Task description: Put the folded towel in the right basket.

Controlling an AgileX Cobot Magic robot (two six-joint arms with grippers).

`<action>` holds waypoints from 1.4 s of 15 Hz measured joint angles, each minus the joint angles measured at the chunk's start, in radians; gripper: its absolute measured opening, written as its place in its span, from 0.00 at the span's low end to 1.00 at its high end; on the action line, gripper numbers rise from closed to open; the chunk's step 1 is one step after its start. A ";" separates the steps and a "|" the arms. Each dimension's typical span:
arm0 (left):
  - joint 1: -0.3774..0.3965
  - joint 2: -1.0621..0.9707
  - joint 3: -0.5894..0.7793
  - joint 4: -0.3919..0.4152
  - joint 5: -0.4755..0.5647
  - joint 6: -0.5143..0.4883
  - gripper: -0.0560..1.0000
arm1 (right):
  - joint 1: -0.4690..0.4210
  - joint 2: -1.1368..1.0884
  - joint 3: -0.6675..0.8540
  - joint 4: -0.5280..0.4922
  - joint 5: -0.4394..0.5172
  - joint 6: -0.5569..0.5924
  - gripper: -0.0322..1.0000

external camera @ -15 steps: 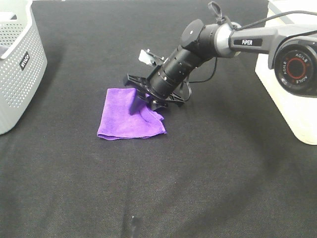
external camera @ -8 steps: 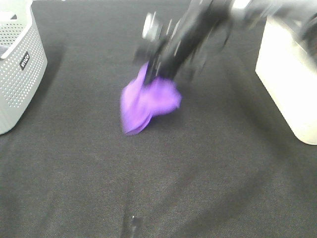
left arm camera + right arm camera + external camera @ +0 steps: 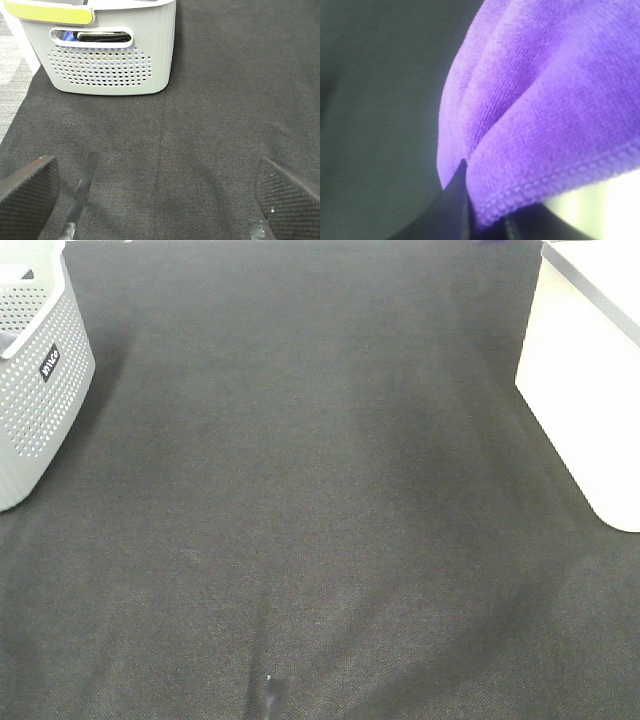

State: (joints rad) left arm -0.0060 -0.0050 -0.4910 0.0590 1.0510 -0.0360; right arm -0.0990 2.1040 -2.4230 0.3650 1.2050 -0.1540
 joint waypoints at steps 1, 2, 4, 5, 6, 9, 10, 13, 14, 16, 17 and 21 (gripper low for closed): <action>0.000 0.000 0.000 0.000 0.000 0.000 0.99 | -0.048 0.001 0.000 -0.040 0.003 -0.003 0.12; 0.000 0.000 0.000 0.000 0.000 0.000 0.99 | -0.089 0.007 0.011 -0.111 0.005 -0.004 0.12; 0.000 0.000 0.000 0.000 0.000 0.000 0.99 | -0.117 0.016 0.030 -0.184 0.007 -0.004 0.12; 0.000 0.000 0.000 0.000 0.000 0.000 0.99 | -0.141 0.019 0.055 -0.263 0.007 0.001 0.12; 0.000 0.000 0.000 0.000 0.000 0.000 0.99 | -0.160 0.024 0.098 -0.329 0.016 0.034 0.12; 0.000 0.000 0.000 0.000 0.000 0.000 0.99 | -0.158 0.024 0.157 -0.345 0.015 0.074 0.57; 0.000 0.000 0.000 0.000 0.000 0.000 0.99 | -0.157 0.024 0.171 -0.338 0.015 0.075 0.78; 0.000 0.000 0.000 0.000 0.000 0.000 0.99 | -0.157 0.025 0.178 -0.274 0.017 0.074 0.95; 0.000 0.000 0.000 0.000 0.000 0.000 0.99 | -0.156 0.025 0.178 -0.270 0.017 0.068 0.96; 0.000 0.000 0.000 0.000 0.000 0.000 0.99 | -0.121 0.010 0.178 -0.313 0.018 0.086 0.96; 0.000 0.000 0.000 0.000 0.000 0.000 0.99 | -0.073 -0.010 0.178 -0.365 0.018 0.104 0.96; 0.000 0.000 0.000 0.000 0.000 0.000 0.99 | 0.129 -0.120 0.180 -0.441 0.016 0.154 0.96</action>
State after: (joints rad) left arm -0.0060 -0.0050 -0.4910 0.0590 1.0510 -0.0360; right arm 0.0300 1.9840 -2.2430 -0.0760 1.2210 0.0000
